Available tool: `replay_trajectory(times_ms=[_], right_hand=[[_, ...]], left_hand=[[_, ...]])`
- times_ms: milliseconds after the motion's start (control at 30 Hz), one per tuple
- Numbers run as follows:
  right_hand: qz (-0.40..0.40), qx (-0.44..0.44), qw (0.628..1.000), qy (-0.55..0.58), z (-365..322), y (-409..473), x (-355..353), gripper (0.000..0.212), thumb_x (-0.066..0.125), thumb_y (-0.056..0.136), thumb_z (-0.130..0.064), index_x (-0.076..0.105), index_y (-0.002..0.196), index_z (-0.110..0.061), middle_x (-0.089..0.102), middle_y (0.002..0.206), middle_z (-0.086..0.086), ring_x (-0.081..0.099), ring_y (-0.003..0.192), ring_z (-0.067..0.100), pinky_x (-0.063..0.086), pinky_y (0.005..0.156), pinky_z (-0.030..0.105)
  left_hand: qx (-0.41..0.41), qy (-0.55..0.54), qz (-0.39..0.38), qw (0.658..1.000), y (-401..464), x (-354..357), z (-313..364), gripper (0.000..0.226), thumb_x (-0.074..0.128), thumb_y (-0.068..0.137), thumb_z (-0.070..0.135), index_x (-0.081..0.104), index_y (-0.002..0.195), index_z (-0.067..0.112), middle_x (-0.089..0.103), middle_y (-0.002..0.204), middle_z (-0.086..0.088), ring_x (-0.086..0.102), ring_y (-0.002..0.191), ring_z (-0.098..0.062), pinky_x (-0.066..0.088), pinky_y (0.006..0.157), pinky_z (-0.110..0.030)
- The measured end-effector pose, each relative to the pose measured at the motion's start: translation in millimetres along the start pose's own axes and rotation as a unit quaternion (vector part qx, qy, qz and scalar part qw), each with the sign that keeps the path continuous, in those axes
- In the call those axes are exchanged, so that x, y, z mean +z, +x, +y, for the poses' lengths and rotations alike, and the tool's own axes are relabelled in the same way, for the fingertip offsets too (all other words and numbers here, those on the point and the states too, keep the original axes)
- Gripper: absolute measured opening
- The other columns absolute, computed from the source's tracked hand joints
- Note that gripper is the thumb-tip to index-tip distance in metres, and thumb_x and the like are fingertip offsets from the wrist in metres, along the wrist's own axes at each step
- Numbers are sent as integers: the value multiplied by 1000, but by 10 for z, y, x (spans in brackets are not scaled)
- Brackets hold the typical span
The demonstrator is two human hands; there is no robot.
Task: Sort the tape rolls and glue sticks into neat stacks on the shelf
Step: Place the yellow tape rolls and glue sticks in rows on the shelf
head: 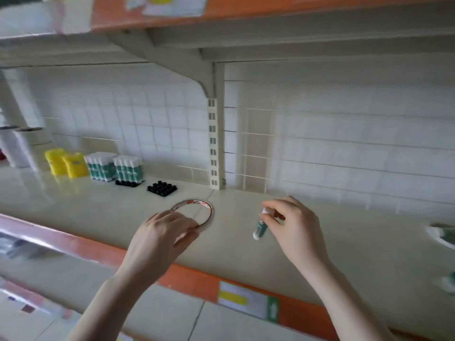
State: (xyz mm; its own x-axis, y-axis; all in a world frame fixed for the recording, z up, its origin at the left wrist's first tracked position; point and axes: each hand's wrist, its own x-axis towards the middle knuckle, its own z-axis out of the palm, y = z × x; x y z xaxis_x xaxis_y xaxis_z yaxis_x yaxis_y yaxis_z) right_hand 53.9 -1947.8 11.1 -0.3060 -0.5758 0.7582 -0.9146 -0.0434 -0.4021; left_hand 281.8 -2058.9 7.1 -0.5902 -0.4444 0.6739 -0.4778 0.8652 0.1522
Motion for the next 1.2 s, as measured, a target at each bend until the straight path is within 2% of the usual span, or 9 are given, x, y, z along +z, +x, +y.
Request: replay_trajectory(times_ms=[100,200,300,433,567,700,967,1067,1200], right_hand=[[-5,-9,1000,12,-437,151,476,21,81,64,-4,71,80,-12,64,75,-4,54,72,11,37,63,17],[-30,-7,999,25,-805,343,903,20,81,65,-4,71,81,-13,64,75,-2,59,65,15,40,64,20],[-56,-8,998,41,-1063,561,1309,18,80,66,-4,70,78,-13,62,71,-4,56,60,17,41,61,24],[-93,-16,994,46,-1278,865,1833,15,79,71,-11,71,84,-14,58,74,-10,55,64,11,36,62,15],[-118,-24,992,47,-1412,1208,2331,13,75,75,-15,72,88,-15,64,79,-4,61,73,17,46,70,28],[-122,-28,990,61,-1529,1567,2807,13,74,76,-15,72,88,-15,63,80,-5,58,72,13,45,70,25],[-156,-47,985,64,-1781,1942,3618,12,71,78,-10,72,91,-11,60,81,-3,53,71,12,32,61,8],[-174,-42,983,51,-1825,1980,3848,13,70,79,-12,71,92,-12,58,82,-4,56,74,16,32,63,17],[-192,-36,980,36,-1832,1962,4009,14,67,83,-14,70,96,-12,52,83,-7,53,76,14,30,62,17]], left_hand=[[-2,18,-9,1000,-103,-302,-553,26,50,80,41,69,77,24,63,71,13,57,67,-9,42,65,-22],[-5,32,-10,999,-155,-563,-1039,24,50,79,40,68,76,25,62,70,14,58,65,-9,43,65,-23],[-8,40,-7,999,-158,-731,-1477,21,51,78,37,67,74,24,61,68,13,57,64,-9,40,66,-21],[-14,50,2,999,-132,-817,-2037,20,52,78,37,66,73,24,60,65,12,56,62,-9,40,66,-20],[-21,63,10,998,-76,-778,-2590,21,52,78,36,67,73,23,60,64,12,55,61,-9,39,66,-18],[-48,66,3,997,-17,-674,-3100,23,52,78,38,68,74,23,61,67,14,56,64,-8,41,66,-22],[-90,81,3,993,9,-481,-3754,26,49,80,39,68,74,22,60,67,13,58,64,-11,40,65,-21],[-86,79,6,993,7,-442,-3916,27,49,80,39,68,74,22,61,68,13,57,65,-11,38,66,-20],[-87,67,12,994,-24,-418,-4051,27,49,80,40,68,74,22,62,68,13,53,67,-8,38,66,-21]])
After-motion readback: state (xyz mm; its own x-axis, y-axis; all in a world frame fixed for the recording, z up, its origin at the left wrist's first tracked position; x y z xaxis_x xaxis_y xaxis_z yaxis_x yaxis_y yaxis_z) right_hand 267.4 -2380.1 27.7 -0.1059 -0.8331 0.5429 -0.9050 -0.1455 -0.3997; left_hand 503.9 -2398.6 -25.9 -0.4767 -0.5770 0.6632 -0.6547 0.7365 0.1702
